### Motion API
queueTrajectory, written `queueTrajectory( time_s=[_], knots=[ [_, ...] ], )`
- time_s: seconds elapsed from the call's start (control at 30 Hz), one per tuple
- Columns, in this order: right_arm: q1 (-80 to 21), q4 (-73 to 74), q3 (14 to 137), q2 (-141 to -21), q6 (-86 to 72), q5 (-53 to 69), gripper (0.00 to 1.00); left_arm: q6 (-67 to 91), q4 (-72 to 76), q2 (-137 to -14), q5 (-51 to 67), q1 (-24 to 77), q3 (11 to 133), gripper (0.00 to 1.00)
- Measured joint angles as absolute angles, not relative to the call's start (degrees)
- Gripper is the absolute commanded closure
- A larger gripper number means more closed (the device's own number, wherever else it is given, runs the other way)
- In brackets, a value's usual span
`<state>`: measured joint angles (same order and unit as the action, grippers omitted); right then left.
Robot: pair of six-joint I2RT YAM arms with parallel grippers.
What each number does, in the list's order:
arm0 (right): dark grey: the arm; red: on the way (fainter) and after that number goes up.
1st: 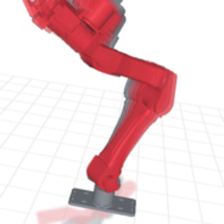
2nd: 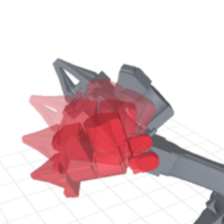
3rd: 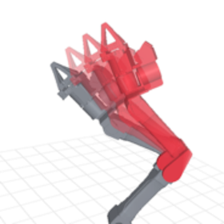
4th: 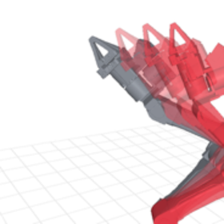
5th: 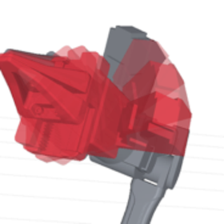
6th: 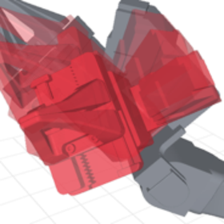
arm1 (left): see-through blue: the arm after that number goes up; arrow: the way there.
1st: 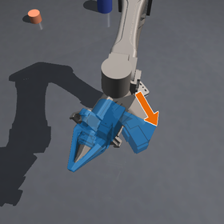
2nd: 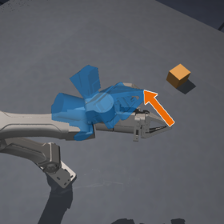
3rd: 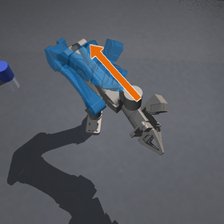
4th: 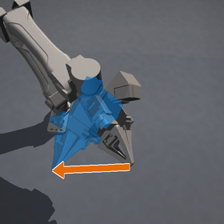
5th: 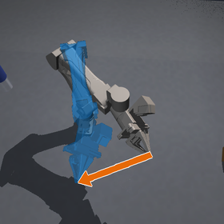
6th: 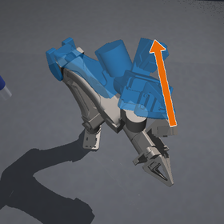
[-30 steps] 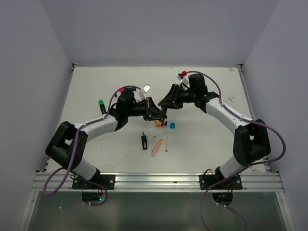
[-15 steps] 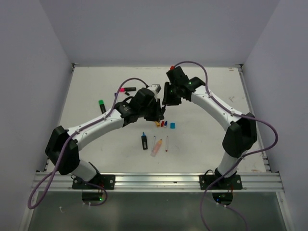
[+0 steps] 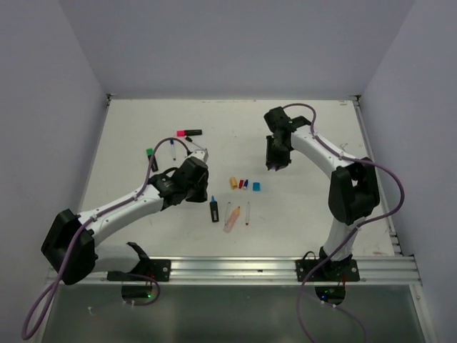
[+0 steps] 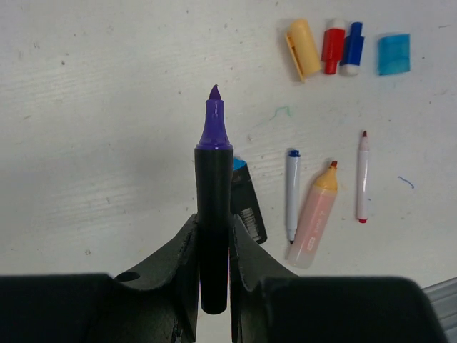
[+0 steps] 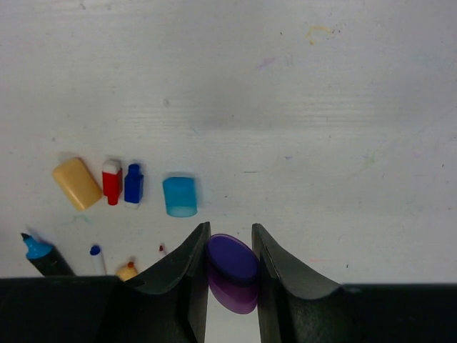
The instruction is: Open the pen caps
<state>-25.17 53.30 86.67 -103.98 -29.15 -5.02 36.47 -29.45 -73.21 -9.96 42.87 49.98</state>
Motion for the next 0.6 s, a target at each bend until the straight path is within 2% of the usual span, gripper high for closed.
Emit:
queueTrajectory(
  time_s=[0.1,0.27,0.37,0.47,0.6],
  knots=[
    [-24.4,53.3,85.6,-106.2,-28.3,-4.8,1.00,37.0,-29.1,-72.6,-9.8,42.9,45.6,1.00],
    [-24.4,52.9,83.3,-108.4,-27.4,-3.1,0.94,38.4,-28.2,-70.9,-8.4,42.8,39.2,0.99],
    [-24.5,52.1,82.2,-109.2,-27.0,-2.0,0.93,38.7,-27.0,-70.5,-7.6,42.7,37.8,0.95],
    [-24.5,50.8,80.6,-110.3,-26.9,-1.5,0.91,39.2,-24.6,-70.4,-6.2,42.7,36.5,0.85],
    [-24.5,50.0,79.2,-111.8,-26.8,-0.3,0.88,39.9,-21.9,-70.4,-4.4,42.5,34.4,0.82]
  ],
)
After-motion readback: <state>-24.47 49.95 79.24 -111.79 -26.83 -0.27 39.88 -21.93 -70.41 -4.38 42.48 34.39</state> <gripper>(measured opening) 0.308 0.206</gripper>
